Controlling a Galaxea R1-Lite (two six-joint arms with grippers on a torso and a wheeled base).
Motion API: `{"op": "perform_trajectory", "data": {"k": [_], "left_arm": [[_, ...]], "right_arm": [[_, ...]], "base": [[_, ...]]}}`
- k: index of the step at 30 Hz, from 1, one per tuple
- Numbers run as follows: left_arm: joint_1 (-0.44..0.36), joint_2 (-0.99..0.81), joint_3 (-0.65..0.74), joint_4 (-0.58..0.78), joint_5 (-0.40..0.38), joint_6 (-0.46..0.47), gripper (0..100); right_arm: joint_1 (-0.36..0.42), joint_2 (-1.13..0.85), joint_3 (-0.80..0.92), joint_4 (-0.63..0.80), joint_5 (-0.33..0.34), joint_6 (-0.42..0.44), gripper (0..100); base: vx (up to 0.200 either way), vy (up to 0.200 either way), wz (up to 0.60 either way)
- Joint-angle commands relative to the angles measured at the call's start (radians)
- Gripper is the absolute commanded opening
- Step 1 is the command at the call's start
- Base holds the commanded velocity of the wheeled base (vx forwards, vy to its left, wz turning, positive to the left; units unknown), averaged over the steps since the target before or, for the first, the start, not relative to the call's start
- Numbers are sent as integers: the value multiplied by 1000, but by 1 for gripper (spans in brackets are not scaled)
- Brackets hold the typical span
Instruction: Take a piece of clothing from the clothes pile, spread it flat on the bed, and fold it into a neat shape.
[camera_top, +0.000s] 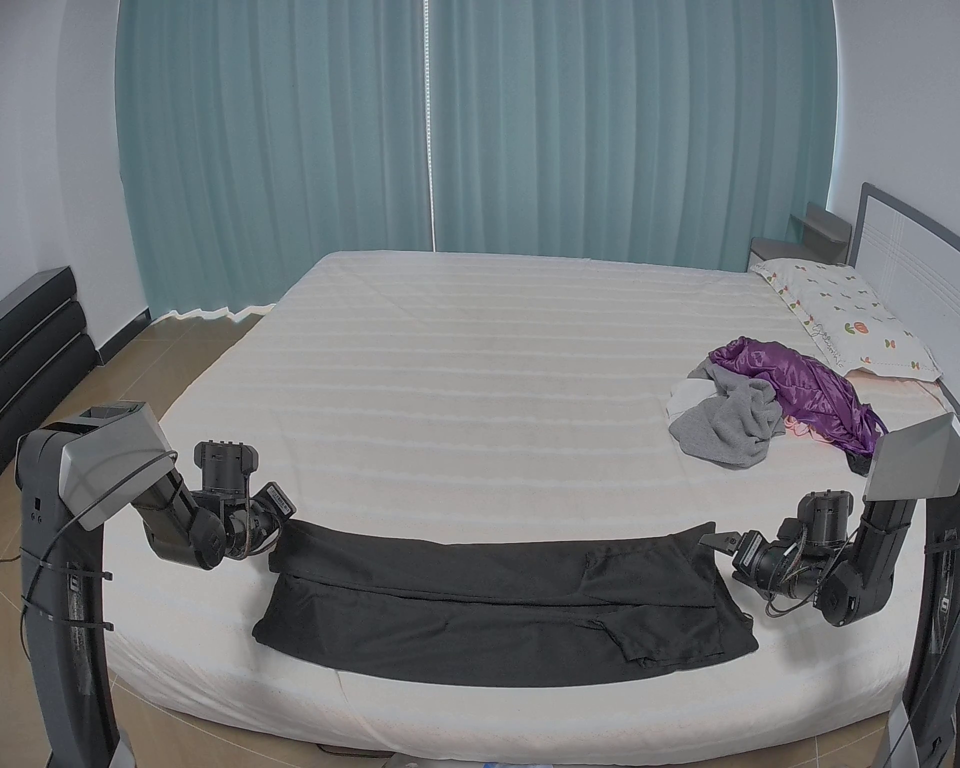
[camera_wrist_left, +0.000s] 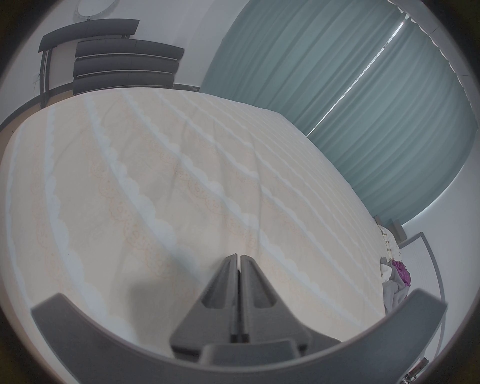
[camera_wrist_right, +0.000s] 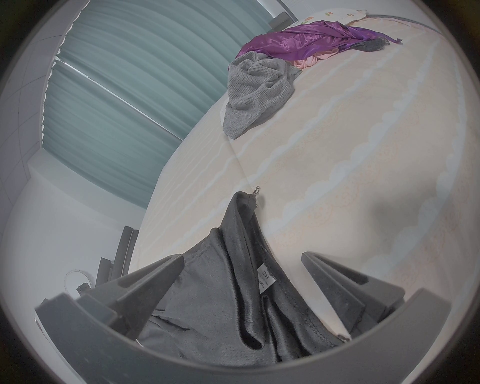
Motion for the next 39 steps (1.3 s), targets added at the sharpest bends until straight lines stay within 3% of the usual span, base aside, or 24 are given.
{"op": "perform_trajectory", "data": {"k": [1,12,15,22,25,32,39], "left_arm": [[0,3,-7,0,1,0,100],[24,-63,43,-2,-15,-65,100],[27,-155,151,-34,-54,-69,100],[-3,-271,366,-138,-107,-86,100],[-37,-303,483,-173,-110,-94,100],[-80,-293,606,-233,-105,-91,100],[-106,-219,613,-262,-38,-71,100]], "right_arm": [[0,0,-2,0,1,1,100],[-8,-70,6,0,-1,81,100],[3,-164,52,3,-1,156,100],[29,-268,210,-19,-3,213,100],[60,-268,330,-85,-6,233,100],[104,-210,463,-316,-12,303,100],[117,-179,471,-322,-30,318,100]], "base": [[0,0,0],[0,0,0],[0,0,0],[0,0,0],[-200,0,0],[-171,0,0],[0,0,0]]}}
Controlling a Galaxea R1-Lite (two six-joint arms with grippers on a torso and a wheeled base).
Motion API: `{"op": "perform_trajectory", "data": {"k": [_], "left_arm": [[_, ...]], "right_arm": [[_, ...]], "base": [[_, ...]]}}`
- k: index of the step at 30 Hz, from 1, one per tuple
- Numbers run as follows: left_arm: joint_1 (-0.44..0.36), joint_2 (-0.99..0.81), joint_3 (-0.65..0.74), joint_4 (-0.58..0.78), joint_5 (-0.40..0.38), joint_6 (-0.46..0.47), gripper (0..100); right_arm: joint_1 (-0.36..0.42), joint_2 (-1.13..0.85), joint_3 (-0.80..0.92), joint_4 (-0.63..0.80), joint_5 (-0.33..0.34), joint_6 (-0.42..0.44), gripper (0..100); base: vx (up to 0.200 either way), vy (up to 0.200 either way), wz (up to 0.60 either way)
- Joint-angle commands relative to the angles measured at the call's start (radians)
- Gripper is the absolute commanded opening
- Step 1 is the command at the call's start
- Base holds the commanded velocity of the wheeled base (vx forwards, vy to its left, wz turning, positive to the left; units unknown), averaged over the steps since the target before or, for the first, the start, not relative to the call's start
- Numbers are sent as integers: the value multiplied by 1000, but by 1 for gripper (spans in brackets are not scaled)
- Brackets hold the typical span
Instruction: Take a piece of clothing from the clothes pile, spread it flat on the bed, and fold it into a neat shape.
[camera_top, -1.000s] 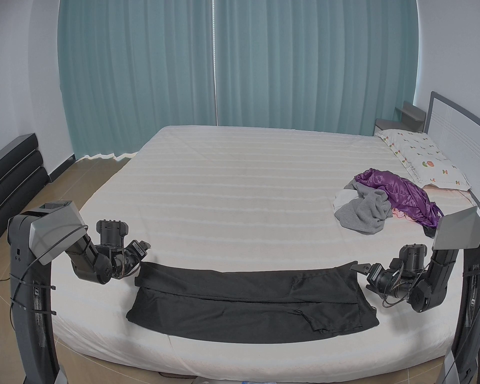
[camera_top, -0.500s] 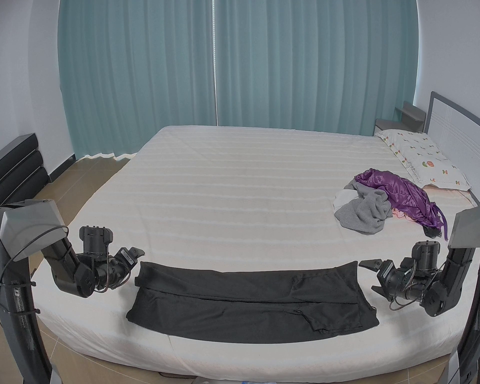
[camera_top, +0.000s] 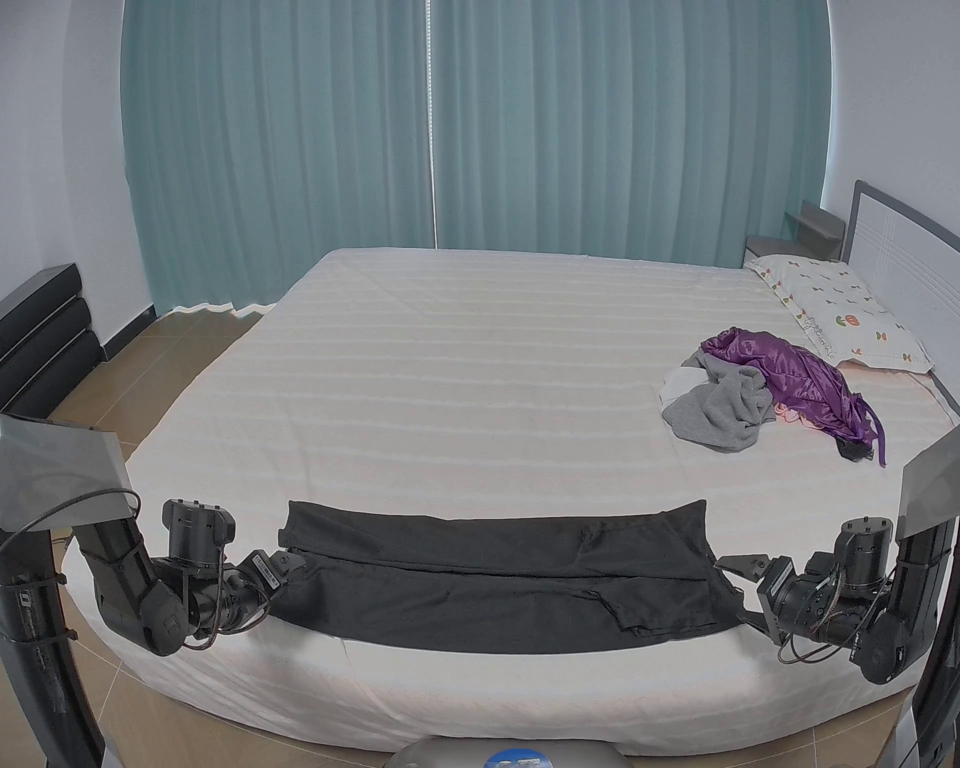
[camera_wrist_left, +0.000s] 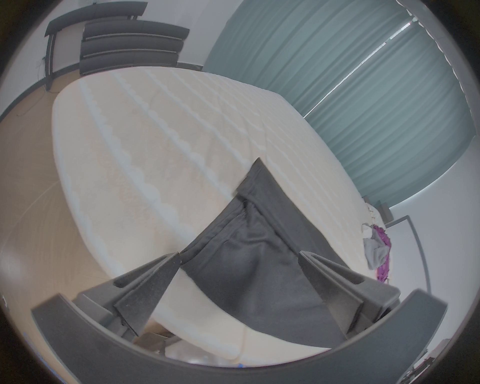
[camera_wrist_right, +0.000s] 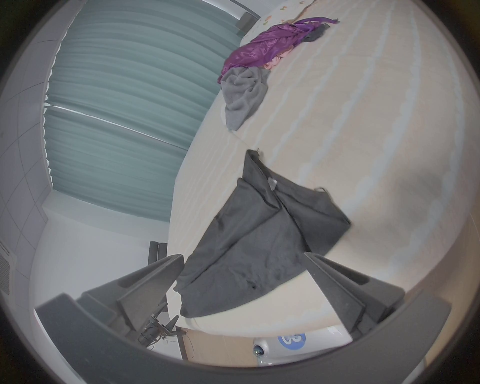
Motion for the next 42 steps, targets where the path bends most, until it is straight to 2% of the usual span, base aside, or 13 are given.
{"op": "perform_trajectory", "data": {"k": [1,7,14,15,21,23,30,38,39,42], "left_arm": [[-30,72,-2,-21,61,25,100],[-35,126,-44,-42,97,62,100],[-33,155,-74,-38,113,97,100],[-30,155,-74,-39,113,102,0],[-24,154,-65,-41,130,99,0],[-23,152,-65,-42,159,94,0],[-18,149,-62,-42,160,89,0],[-18,151,-62,-42,159,89,0],[-18,149,-62,-42,159,89,0],[-15,151,-62,-42,159,89,0]], "right_arm": [[16,28,16,-15,-5,5,100],[16,53,3,-15,-41,2,100],[87,110,-9,-15,-170,-11,100],[94,111,-7,-15,-182,-12,100],[125,128,-3,-14,-222,-14,100],[125,160,-12,-14,-262,-17,100],[160,231,-75,-14,-344,-20,100],[182,285,-150,-11,-389,-64,100],[183,305,-168,-12,-406,-78,0],[183,305,-187,-14,-407,-78,0]], "base": [[0,0,0],[0,0,0],[0,0,0],[0,0,0],[0,0,0],[0,0,0],[0,0,0],[0,0,0],[0,0,0],[0,0,0]]}}
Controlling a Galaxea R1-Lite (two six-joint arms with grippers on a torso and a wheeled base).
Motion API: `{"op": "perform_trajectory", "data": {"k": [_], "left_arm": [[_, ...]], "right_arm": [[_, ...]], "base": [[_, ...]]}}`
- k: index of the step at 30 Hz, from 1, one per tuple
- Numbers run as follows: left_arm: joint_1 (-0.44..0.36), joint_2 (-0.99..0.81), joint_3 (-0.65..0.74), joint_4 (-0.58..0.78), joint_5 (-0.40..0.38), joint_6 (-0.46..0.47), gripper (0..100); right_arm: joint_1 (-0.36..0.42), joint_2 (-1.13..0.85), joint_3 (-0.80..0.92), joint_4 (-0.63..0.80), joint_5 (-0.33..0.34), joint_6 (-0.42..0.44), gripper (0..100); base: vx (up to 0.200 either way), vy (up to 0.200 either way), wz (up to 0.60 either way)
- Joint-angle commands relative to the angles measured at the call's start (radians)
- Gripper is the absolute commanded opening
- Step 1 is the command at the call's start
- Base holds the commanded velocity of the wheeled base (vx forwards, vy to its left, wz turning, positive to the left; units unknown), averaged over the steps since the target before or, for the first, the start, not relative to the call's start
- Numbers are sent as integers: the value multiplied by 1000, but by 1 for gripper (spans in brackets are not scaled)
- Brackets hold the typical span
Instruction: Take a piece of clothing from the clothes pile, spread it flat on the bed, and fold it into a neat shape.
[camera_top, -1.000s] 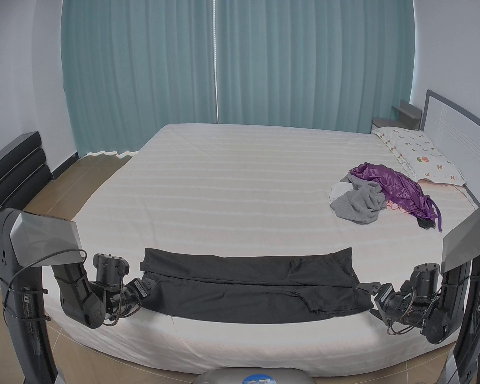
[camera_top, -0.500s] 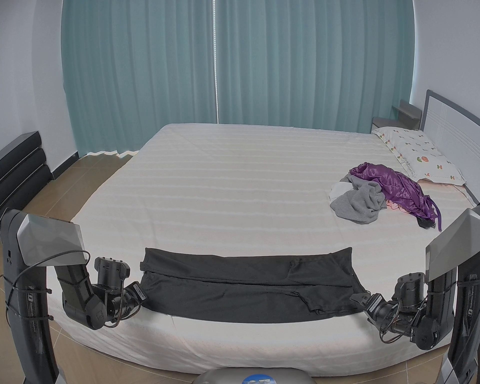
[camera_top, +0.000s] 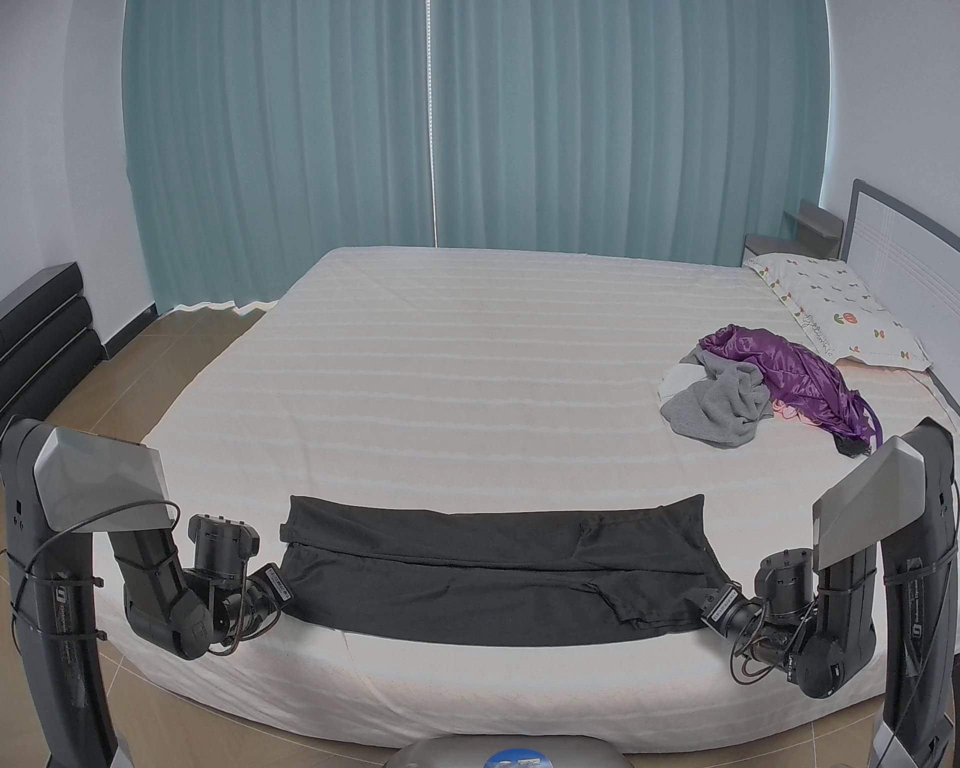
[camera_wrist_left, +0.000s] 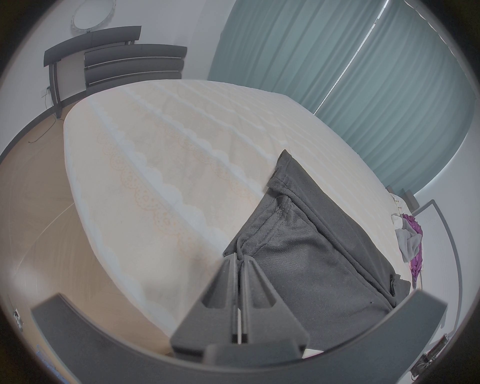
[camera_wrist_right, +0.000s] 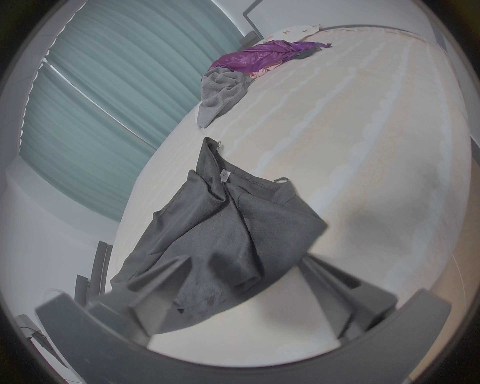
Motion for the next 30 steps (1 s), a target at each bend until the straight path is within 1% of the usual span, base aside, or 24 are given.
{"op": "perform_trajectory", "data": {"k": [1,6,16,23,30], "left_arm": [[4,2,0,0,0,0,0],[6,-1,5,0,0,0,0],[20,-35,14,0,0,9,0],[26,-82,34,9,-2,18,0],[26,-85,74,6,-3,64,0]], "right_arm": [[4,28,-28,-13,-4,-2,0],[4,20,-19,-15,-4,-1,0],[-5,-74,23,-13,12,10,0],[-5,-103,66,-13,17,9,0],[-5,-127,122,-15,55,9,0]], "base": [[0,0,0],[0,0,0],[0,0,0],[0,0,0],[0,0,0]]}}
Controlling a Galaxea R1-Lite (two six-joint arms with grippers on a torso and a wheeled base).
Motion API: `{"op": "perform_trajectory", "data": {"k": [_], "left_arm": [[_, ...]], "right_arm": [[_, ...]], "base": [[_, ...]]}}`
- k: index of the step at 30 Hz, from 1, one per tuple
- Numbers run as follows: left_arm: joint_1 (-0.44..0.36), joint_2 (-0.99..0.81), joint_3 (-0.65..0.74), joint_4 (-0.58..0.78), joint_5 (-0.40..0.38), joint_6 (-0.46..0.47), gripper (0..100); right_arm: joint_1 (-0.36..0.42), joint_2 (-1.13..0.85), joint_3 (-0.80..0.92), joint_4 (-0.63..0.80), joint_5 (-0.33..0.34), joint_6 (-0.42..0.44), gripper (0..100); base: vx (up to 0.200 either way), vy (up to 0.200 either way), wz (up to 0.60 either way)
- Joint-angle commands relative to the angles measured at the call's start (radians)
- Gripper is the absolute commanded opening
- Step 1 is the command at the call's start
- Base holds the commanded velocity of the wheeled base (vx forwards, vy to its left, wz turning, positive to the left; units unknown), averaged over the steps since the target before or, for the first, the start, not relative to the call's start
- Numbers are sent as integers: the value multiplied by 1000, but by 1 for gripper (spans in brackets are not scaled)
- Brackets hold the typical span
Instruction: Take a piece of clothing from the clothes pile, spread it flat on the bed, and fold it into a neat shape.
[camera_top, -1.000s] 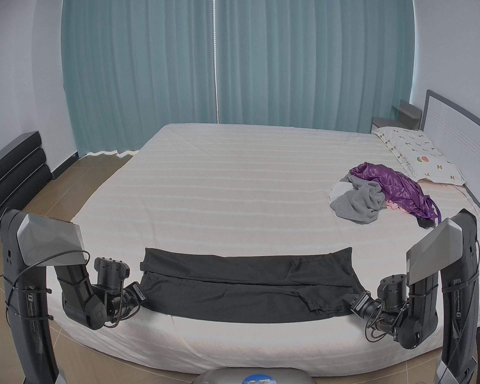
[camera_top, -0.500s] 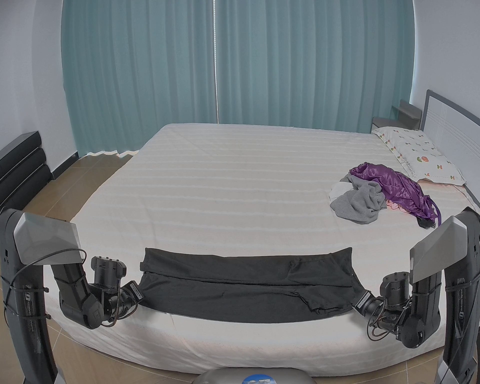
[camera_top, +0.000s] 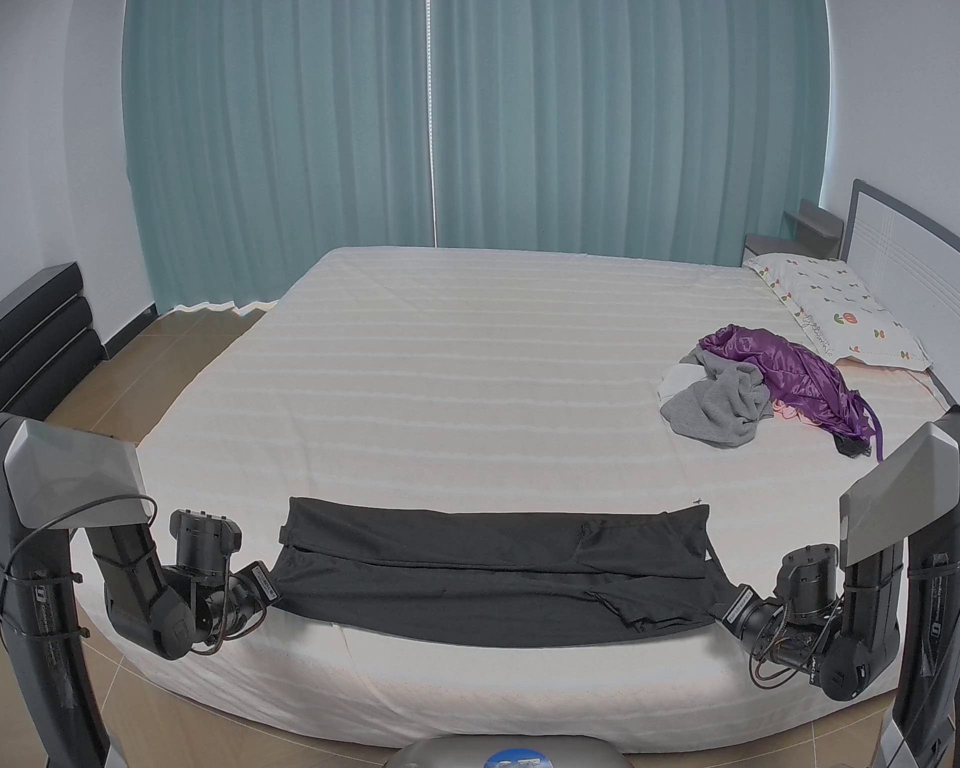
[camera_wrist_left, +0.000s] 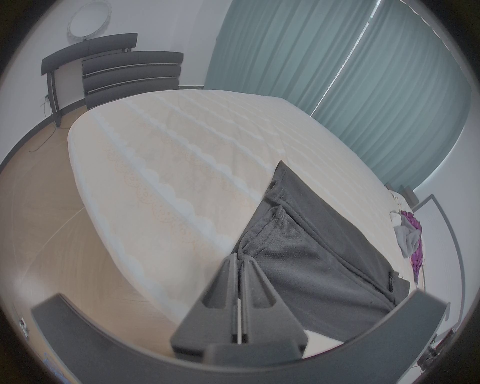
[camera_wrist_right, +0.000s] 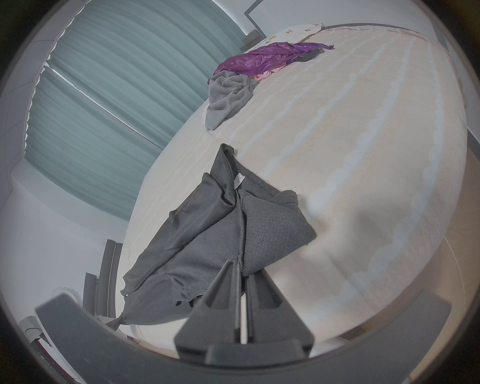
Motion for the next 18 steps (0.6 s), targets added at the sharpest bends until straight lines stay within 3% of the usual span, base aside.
{"op": "perform_trajectory", "data": {"k": [1,17,18], "left_arm": [[0,-9,31,-6,0,8,0],[-6,14,85,-9,-7,62,0],[-6,18,83,-9,-9,62,100]], "right_arm": [[0,-19,36,-15,7,-3,0],[11,44,93,-15,40,-49,0],[9,53,90,-15,40,-52,100]], "base": [[0,0,0],[0,0,0],[0,0,0]]}}
